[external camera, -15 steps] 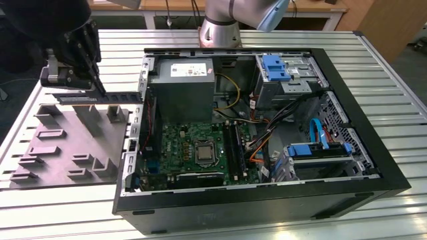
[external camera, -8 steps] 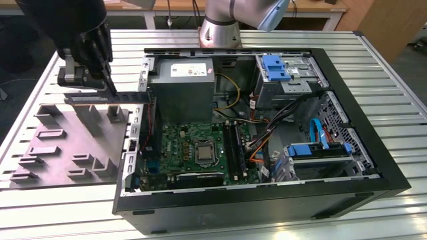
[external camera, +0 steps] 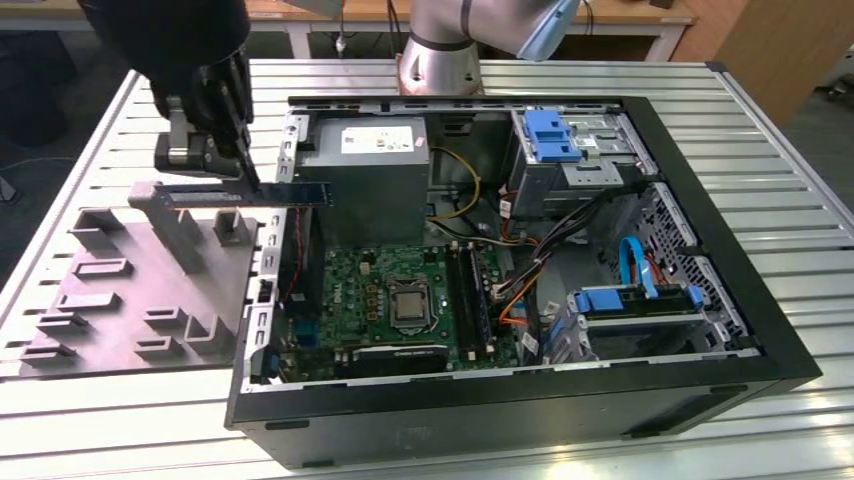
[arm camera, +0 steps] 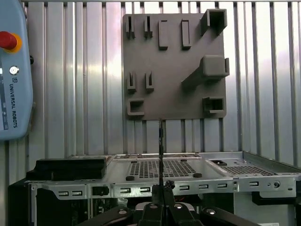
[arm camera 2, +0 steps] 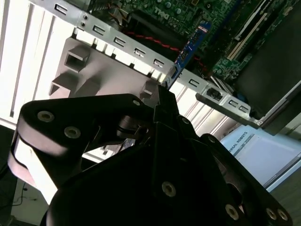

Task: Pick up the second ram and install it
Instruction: 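Pick up the second ram and move it above second insertion slot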

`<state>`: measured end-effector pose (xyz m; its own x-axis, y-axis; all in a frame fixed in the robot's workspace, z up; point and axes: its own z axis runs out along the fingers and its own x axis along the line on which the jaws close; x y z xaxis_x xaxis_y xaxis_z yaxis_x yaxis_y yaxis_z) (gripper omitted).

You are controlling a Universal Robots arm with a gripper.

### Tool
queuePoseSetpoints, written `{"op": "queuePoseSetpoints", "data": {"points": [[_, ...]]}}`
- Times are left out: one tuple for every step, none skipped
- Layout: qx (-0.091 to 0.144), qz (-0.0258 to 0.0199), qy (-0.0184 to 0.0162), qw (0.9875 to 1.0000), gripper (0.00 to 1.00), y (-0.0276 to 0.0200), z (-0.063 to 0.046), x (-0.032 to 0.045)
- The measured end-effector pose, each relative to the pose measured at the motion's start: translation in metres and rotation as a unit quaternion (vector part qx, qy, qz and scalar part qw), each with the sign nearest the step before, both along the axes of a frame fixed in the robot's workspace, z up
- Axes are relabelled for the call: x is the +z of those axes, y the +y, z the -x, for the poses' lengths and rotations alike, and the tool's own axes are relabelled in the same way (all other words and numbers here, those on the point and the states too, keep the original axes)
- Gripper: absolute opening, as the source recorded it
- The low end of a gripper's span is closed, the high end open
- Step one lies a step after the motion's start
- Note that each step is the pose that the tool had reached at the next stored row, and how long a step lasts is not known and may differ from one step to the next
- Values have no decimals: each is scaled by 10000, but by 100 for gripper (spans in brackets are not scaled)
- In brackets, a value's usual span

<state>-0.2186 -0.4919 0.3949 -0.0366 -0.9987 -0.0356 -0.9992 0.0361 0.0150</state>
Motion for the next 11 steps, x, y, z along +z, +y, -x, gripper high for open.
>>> {"op": "queuePoseSetpoints", "data": {"points": [[0,0,0,10000,11,0,-24,0],[0,0,0,10000,11,0,-49,0],[0,0,0,10000,11,0,-75,0],[0,0,0,10000,11,0,-100,0],[0,0,0,10000,11,0,-125,0],[0,0,0,10000,11,0,-153,0],[0,0,0,10000,11,0,-181,0],[0,0,0,10000,11,0,-209,0],[0,0,0,10000,11,0,-240,0],[0,0,0,10000,11,0,-270,0],[0,0,0,10000,11,0,-301,0]]}}
